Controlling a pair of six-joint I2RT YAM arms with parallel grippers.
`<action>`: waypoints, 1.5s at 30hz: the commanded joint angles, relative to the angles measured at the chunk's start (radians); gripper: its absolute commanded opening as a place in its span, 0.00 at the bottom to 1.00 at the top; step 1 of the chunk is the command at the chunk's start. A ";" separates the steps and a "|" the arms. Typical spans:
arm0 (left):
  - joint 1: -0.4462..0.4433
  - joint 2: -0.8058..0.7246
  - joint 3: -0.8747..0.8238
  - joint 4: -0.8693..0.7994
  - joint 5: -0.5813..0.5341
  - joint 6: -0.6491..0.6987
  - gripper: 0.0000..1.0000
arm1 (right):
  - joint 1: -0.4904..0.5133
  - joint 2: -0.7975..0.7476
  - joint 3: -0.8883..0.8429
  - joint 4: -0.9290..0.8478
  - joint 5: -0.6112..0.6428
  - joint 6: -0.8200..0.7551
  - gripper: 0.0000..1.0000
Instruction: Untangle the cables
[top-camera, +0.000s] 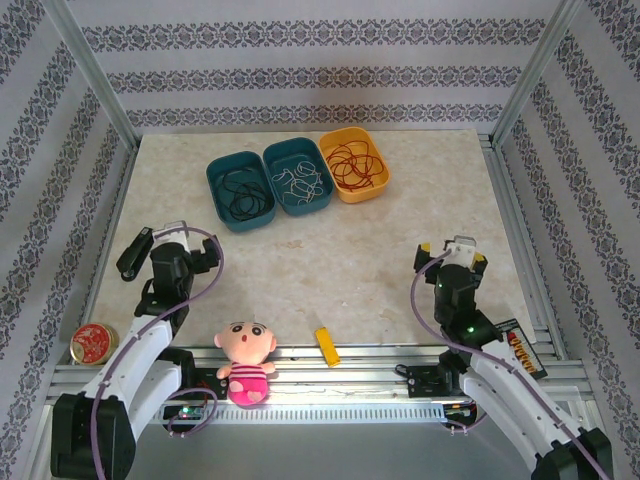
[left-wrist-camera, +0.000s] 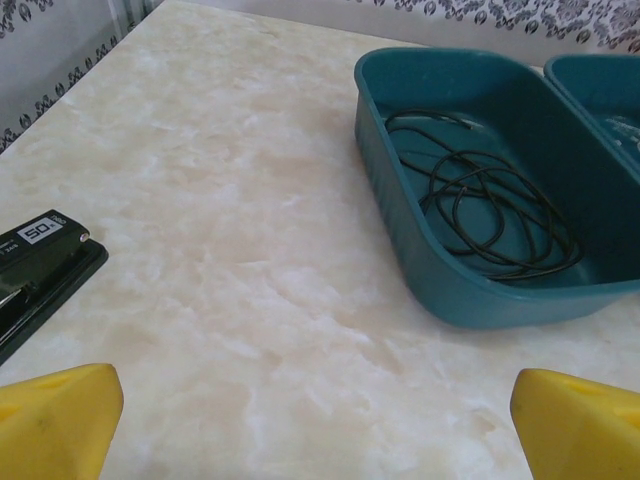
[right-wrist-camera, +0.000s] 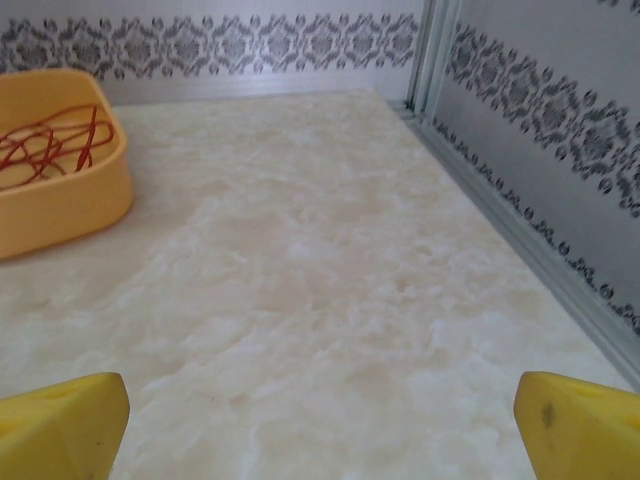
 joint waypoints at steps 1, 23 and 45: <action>0.009 0.024 -0.050 0.203 -0.023 0.073 0.99 | -0.041 -0.044 -0.024 0.099 0.012 -0.044 0.98; 0.028 0.551 0.058 0.605 0.122 0.197 0.99 | -0.300 0.335 0.006 0.474 -0.280 -0.089 0.98; 0.099 0.750 0.088 0.742 0.312 0.201 0.99 | -0.359 0.846 0.045 0.918 -0.525 -0.096 0.98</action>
